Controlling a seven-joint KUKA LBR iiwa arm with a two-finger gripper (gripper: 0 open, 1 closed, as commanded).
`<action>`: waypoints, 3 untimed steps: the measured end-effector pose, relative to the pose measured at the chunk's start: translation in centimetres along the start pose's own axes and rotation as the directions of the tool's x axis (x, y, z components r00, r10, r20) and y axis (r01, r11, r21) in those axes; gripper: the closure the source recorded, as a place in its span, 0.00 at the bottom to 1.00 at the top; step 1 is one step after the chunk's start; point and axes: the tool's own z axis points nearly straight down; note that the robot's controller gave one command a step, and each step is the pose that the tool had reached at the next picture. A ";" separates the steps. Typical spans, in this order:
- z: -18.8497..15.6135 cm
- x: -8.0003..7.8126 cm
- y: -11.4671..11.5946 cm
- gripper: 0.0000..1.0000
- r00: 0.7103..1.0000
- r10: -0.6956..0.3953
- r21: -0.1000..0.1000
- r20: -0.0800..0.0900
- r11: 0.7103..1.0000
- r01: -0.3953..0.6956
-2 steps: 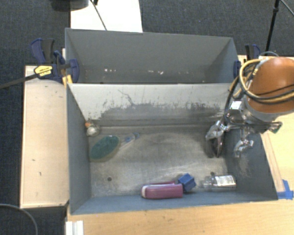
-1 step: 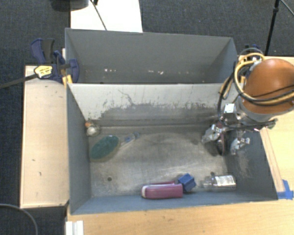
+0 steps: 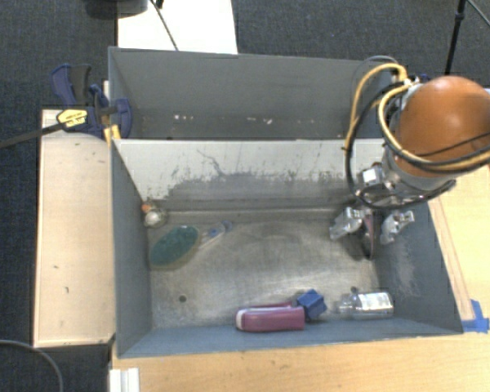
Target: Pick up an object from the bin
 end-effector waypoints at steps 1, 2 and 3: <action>5.1 2.6 -0.7 0.00 0.990 -0.139 -0.010 -0.001 0.990 0.139; 5.0 2.5 -0.8 1.00 0.991 -0.133 -0.010 0.000 0.991 0.133; -11.9 6.2 3.1 1.00 0.918 -0.396 -0.002 -0.004 0.918 0.396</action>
Offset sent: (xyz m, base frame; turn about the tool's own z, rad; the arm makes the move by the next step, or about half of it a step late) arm 0.0061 -0.0263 -0.0504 -0.1433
